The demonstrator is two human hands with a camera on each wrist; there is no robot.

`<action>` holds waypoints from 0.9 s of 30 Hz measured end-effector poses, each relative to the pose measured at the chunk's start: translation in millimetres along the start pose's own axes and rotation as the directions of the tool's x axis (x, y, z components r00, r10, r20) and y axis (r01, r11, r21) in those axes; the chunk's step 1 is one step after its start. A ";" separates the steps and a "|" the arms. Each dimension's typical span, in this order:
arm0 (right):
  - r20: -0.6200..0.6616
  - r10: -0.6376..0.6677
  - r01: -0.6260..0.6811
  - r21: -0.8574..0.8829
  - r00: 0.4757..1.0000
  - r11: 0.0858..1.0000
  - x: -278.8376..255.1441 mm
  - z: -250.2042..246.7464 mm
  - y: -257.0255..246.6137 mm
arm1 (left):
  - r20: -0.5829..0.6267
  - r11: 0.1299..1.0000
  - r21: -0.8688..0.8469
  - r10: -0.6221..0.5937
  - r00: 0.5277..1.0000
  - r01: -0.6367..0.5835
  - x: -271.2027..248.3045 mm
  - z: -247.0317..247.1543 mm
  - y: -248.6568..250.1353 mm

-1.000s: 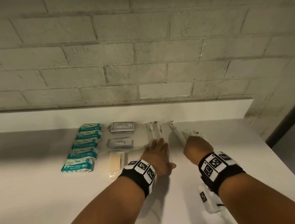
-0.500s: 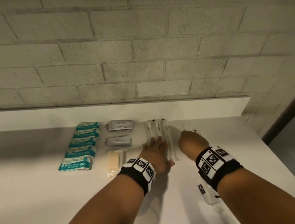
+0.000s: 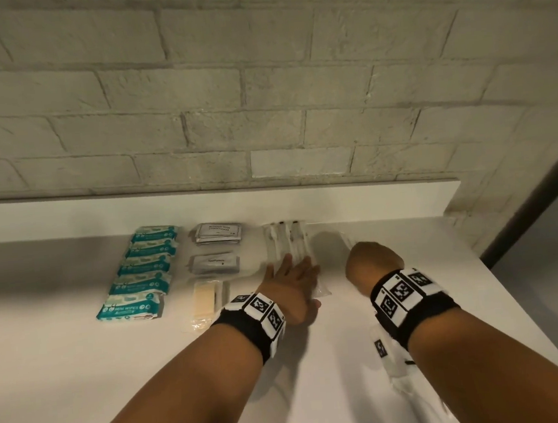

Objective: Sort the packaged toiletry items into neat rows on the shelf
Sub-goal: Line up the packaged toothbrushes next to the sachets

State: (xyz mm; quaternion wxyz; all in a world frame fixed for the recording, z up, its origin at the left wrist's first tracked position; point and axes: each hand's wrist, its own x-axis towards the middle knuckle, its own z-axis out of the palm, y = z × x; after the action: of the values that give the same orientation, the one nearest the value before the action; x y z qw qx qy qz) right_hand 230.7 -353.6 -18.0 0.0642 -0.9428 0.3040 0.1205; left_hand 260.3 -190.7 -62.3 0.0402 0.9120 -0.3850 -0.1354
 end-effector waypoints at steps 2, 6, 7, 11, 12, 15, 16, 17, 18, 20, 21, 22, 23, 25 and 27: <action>0.068 -0.008 0.009 -0.016 0.998 1.000 4.7 5.3 4.4 | 0.010 1.000 -0.006 -0.021 1.000 0.021 0.9 1.5 -0.4; 0.095 -0.050 0.045 0.062 0.994 0.997 10.2 -2.0 3.1 | 0.030 1.000 -0.004 -0.027 0.999 0.027 0.6 -0.7 1.0; 0.038 -0.099 0.095 0.093 0.994 0.991 11.5 -7.7 0.4 | 0.032 1.000 -0.002 -0.027 0.999 0.027 0.4 -1.2 1.1; -0.351 -0.323 0.379 0.103 0.879 0.920 14.5 -29.9 -4.4 | 0.083 0.999 0.001 -0.035 0.996 0.035 1.1 -3.0 0.5; -0.399 -0.367 0.430 0.078 0.841 0.900 15.6 -32.0 -1.8 | 0.086 0.999 0.003 -0.036 0.996 0.036 1.3 -3.8 0.9; -0.255 -0.427 0.461 0.088 0.867 0.883 17.9 -21.6 16.9 | 0.107 0.999 0.016 -0.042 0.993 0.040 -0.7 -5.3 4.0; -0.199 -0.377 0.408 0.144 0.905 0.902 20.0 -16.4 23.4 | 0.117 0.999 0.026 -0.043 0.992 0.040 -0.6 -5.8 4.5; -0.163 -0.312 0.342 0.215 0.936 0.915 21.9 -8.7 30.0 | 0.133 0.999 0.023 -0.043 0.990 0.040 -0.9 -2.3 6.5; -0.157 -0.247 0.282 0.265 0.956 0.922 23.6 -4.5 33.2 | 0.135 0.999 0.025 -0.045 0.990 0.042 0.1 -3.0 7.6; -0.142 -0.203 0.237 0.289 0.969 0.928 20.9 -1.7 27.0 | 0.126 0.998 0.035 -0.051 0.991 0.047 -0.1 -6.1 5.7; -0.131 -0.232 0.259 0.263 0.964 0.929 16.5 -1.2 19.8 | 0.119 0.998 0.039 -0.051 0.992 0.047 0.2 -8.2 4.0; -0.110 -0.266 0.285 0.249 0.958 0.926 13.2 1.0 11.0 | 0.113 0.998 0.043 -0.051 0.992 0.046 -0.1 -9.0 2.2; -0.085 -0.284 0.297 0.261 0.955 0.919 7.5 2.2 2.6 | 0.105 0.998 0.047 -0.050 0.993 0.045 -1.0 -8.9 1.2; -0.029 -0.285 0.279 0.321 0.958 0.905 0.6 7.0 -11.5 | 0.077 0.998 0.060 -0.034 0.996 0.029 -1.5 -5.3 3.4; 0.030 -0.298 0.278 0.283 0.954 0.918 3.9 12.2 -23.9 | 0.035 0.997 0.074 -0.023 0.999 0.021 -2.6 -2.3 4.8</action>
State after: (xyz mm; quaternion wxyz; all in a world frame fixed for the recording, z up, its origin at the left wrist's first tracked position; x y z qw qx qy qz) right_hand 245.5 -334.1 -29.7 0.2228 -0.9541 0.1734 0.1002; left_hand 255.9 -192.2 -58.7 -0.0018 0.9145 -0.3804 -0.1378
